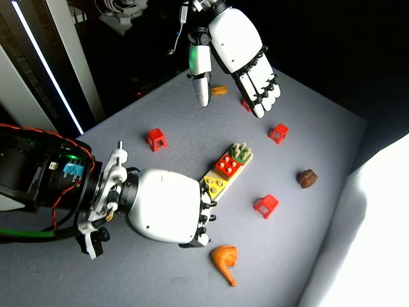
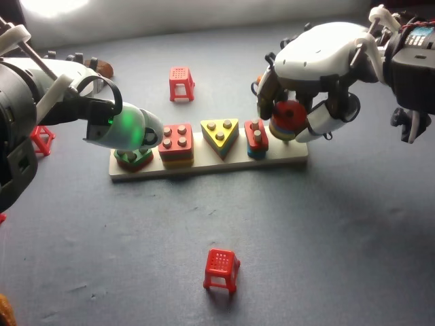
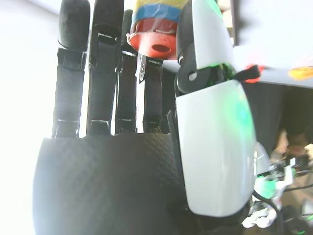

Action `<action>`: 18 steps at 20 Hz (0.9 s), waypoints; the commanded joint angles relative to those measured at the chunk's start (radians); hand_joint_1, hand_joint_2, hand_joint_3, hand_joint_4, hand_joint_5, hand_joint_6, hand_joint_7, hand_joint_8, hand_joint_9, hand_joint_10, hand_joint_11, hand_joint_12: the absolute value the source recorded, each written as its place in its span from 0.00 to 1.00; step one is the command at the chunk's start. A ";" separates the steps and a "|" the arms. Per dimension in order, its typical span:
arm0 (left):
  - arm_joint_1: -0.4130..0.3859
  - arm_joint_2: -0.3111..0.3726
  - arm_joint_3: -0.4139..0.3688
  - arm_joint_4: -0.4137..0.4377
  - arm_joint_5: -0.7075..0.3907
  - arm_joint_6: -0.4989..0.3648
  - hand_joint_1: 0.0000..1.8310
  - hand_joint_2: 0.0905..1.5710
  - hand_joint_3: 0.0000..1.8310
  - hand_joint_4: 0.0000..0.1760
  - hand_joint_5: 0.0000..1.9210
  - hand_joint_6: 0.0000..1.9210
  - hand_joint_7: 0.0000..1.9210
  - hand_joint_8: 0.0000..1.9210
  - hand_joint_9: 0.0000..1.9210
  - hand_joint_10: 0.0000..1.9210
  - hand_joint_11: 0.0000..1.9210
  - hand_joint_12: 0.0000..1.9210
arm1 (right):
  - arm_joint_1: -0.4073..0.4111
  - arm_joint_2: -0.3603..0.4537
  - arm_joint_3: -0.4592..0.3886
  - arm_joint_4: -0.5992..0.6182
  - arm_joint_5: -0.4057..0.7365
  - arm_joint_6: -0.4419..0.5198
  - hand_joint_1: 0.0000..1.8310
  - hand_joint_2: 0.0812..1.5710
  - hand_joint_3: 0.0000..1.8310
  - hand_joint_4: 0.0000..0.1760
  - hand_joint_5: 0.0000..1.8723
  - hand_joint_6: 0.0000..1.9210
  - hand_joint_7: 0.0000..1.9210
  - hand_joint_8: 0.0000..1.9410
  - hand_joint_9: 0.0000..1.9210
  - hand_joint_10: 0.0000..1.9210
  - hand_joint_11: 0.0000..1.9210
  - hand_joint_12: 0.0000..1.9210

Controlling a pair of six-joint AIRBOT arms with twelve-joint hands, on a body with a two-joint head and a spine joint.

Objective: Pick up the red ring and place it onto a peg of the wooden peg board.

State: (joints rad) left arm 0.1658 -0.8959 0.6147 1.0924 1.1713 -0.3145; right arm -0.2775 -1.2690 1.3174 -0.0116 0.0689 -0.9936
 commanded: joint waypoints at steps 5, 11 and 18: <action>-0.013 -0.005 0.000 0.095 0.013 -0.001 0.00 0.74 0.00 0.00 0.00 0.00 0.00 0.00 0.00 0.00 0.00 0.00 | -0.011 0.005 0.001 0.002 0.136 -0.045 0.66 0.70 0.00 0.14 0.50 0.57 0.53 0.46 0.63 0.02 0.38 0.62; -0.013 -0.005 -0.001 0.095 0.014 -0.002 0.00 0.75 0.00 0.00 0.00 0.00 0.00 0.00 0.00 0.00 0.00 0.00 | -0.033 -0.033 0.081 0.041 0.160 -0.052 0.62 0.66 0.00 0.00 0.39 0.14 0.45 0.08 0.48 0.01 0.25 0.55; -0.014 -0.005 -0.002 0.095 0.018 -0.005 0.00 0.74 0.00 0.00 0.00 0.00 0.00 0.00 0.00 0.00 0.00 0.00 | -0.043 -0.037 0.086 0.041 0.187 -0.074 0.60 0.64 0.00 0.00 0.36 0.01 0.40 0.00 0.42 0.00 0.19 0.55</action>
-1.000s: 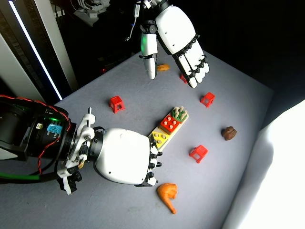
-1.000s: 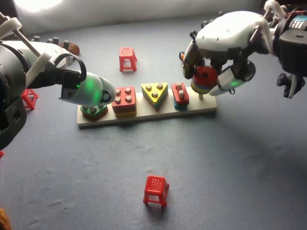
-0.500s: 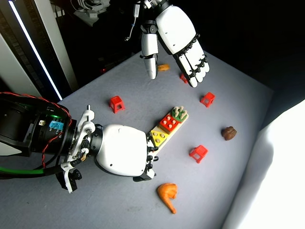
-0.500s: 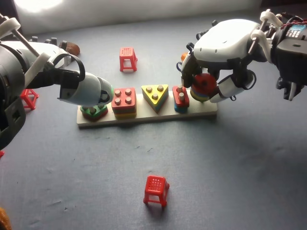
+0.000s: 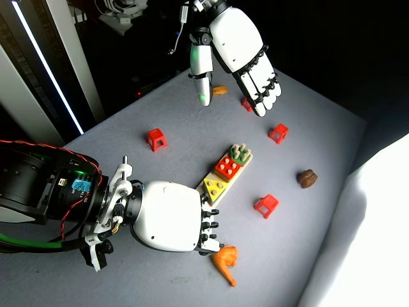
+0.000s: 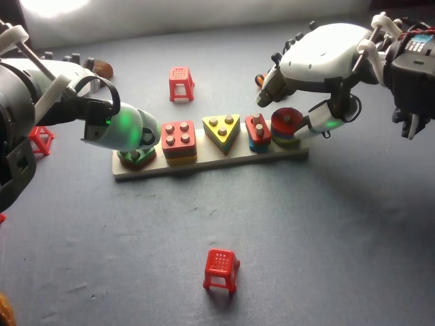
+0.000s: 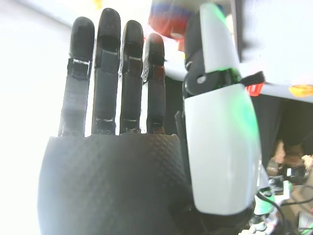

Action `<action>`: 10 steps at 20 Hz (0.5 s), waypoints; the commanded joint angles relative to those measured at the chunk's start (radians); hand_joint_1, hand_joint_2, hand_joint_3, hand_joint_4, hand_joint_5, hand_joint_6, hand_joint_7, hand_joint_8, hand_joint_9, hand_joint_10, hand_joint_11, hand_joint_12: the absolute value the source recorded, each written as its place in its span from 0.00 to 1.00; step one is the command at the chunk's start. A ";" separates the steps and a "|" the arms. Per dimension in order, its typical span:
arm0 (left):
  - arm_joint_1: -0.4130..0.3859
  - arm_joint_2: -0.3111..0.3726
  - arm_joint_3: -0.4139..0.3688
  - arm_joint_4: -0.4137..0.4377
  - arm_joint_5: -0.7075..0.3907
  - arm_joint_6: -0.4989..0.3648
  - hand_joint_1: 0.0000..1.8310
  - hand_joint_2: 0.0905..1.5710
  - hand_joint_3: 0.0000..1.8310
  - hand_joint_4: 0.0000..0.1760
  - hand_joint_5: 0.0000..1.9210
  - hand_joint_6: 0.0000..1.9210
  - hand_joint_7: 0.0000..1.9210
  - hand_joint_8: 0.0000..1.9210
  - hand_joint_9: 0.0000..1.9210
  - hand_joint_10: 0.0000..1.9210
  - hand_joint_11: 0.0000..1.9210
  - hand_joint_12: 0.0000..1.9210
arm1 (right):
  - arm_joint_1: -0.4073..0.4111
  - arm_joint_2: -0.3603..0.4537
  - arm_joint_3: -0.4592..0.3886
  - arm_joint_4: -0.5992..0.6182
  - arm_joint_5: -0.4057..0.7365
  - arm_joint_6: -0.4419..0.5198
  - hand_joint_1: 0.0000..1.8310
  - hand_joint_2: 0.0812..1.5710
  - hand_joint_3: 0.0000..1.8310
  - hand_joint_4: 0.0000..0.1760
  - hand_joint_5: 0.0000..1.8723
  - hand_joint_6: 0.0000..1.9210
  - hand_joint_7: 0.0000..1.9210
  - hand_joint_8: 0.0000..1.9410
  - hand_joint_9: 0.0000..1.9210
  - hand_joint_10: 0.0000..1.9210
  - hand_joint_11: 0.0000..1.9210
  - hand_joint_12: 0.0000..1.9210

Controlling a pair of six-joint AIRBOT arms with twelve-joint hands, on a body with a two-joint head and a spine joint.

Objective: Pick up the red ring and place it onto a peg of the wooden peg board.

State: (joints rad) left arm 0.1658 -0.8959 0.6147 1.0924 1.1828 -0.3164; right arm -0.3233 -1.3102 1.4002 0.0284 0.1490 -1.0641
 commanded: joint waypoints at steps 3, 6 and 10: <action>-0.017 -0.005 -0.003 0.095 0.012 -0.004 0.00 0.75 0.00 0.00 0.00 0.00 0.00 0.00 0.00 0.00 0.00 0.00 | 0.021 0.013 -0.002 0.016 0.078 -0.003 0.58 0.65 0.00 0.00 0.34 0.00 0.37 0.00 0.40 0.00 0.18 0.55; -0.024 -0.006 -0.004 0.095 0.015 -0.004 0.00 0.74 0.00 0.00 0.00 0.00 0.00 0.00 0.00 0.00 0.00 0.00 | 0.044 0.090 -0.085 0.031 0.064 -0.003 0.58 0.65 0.00 0.00 0.34 0.00 0.37 0.00 0.39 0.00 0.17 0.56; -0.029 -0.011 -0.005 0.095 0.031 0.000 0.00 0.74 0.00 0.00 0.00 0.00 0.00 0.00 0.00 0.00 0.00 0.00 | 0.081 0.236 -0.235 0.031 0.041 -0.044 0.59 0.65 0.00 0.00 0.33 0.00 0.36 0.00 0.39 0.00 0.16 0.57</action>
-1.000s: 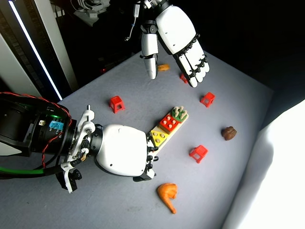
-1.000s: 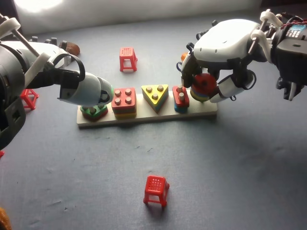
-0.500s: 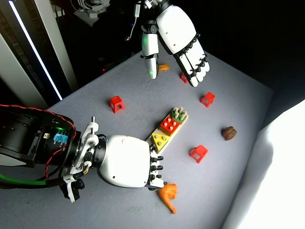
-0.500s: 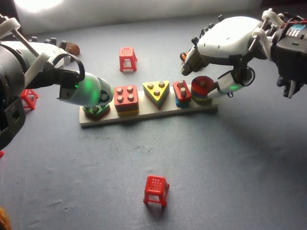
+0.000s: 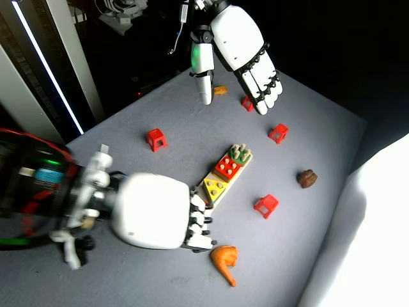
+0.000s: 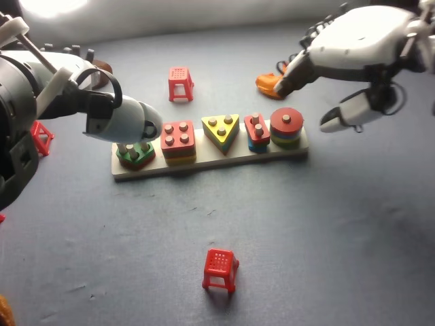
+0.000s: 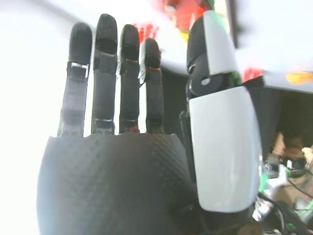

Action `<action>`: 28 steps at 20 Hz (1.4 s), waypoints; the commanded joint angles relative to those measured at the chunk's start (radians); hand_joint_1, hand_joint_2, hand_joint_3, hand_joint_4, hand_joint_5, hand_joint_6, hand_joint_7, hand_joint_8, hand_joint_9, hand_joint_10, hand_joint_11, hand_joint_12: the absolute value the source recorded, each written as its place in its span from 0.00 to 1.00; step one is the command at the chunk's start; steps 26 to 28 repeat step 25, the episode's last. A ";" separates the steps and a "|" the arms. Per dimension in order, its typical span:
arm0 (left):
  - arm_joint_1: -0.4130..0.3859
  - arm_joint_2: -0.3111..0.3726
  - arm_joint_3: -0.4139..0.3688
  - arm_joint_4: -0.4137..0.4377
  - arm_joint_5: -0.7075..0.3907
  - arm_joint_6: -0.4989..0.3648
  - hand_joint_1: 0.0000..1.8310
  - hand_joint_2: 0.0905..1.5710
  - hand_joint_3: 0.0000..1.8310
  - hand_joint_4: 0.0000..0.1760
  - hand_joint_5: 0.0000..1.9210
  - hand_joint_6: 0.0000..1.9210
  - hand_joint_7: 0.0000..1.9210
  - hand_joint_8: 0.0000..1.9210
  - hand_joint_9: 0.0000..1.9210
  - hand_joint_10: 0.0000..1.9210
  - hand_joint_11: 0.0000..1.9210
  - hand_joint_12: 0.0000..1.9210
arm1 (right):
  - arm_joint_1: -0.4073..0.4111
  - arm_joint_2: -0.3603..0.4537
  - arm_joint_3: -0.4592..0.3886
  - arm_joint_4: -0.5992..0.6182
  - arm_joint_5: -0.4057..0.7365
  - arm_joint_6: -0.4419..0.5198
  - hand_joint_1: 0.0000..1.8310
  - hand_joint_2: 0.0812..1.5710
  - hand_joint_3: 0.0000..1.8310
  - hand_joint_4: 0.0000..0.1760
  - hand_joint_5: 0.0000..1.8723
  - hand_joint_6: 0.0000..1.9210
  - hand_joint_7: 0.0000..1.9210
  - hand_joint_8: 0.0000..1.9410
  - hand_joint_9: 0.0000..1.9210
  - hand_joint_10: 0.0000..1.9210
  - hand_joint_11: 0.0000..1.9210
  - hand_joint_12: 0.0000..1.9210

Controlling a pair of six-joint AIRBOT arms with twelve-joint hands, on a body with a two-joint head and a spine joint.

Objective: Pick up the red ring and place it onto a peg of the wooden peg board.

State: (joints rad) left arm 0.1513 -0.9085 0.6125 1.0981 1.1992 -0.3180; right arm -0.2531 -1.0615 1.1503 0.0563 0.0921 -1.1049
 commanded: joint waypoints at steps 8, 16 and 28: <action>-0.015 0.001 -0.008 0.090 0.022 0.003 0.00 0.74 0.00 0.00 0.00 0.00 0.00 0.00 0.00 0.00 0.00 0.00 | 0.039 0.280 -0.227 0.005 0.014 -0.003 0.52 0.65 0.00 0.00 0.38 0.01 0.40 0.01 0.41 0.01 0.16 0.58; -0.016 0.000 -0.008 0.090 0.022 0.003 0.00 0.74 0.00 0.00 0.00 0.00 0.00 0.00 0.00 0.00 0.00 0.00 | 0.099 0.439 -0.339 0.036 -0.059 0.051 0.20 0.94 0.01 0.00 0.52 1.00 0.51 1.00 0.52 1.00 0.57 1.00; -0.016 -0.001 -0.007 0.090 0.023 0.003 0.00 0.75 0.00 0.00 0.00 0.00 0.00 0.00 0.00 0.00 0.00 0.00 | 0.069 0.426 -0.341 0.150 0.108 0.014 0.36 0.97 0.00 0.00 0.41 1.00 0.44 1.00 0.46 1.00 0.51 1.00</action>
